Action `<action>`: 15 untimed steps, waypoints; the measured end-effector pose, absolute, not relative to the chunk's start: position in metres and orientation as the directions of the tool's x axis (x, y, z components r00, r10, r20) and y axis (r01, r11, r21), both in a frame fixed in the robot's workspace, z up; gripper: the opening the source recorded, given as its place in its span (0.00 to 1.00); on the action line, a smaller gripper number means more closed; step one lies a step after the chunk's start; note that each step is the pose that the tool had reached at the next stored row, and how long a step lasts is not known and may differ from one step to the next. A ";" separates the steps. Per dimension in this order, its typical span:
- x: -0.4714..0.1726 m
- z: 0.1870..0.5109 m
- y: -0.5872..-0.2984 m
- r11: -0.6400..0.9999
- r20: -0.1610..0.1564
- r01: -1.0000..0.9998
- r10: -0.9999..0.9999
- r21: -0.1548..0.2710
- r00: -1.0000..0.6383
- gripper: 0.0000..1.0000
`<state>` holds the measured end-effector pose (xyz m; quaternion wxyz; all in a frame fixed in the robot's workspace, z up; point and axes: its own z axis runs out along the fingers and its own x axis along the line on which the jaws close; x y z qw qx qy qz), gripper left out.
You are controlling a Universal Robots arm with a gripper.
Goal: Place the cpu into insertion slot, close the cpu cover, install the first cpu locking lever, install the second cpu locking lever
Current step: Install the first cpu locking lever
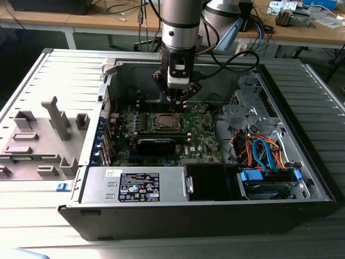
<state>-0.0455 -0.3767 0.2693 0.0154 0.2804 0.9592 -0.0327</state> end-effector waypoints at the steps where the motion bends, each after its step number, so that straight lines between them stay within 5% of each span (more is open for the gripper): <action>1: -0.045 0.269 -0.377 0.841 -0.048 0.538 0.536 -0.054 -0.843 0.11; 15: -0.046 0.269 -0.377 0.845 -0.048 0.532 0.530 -0.054 -0.847 0.11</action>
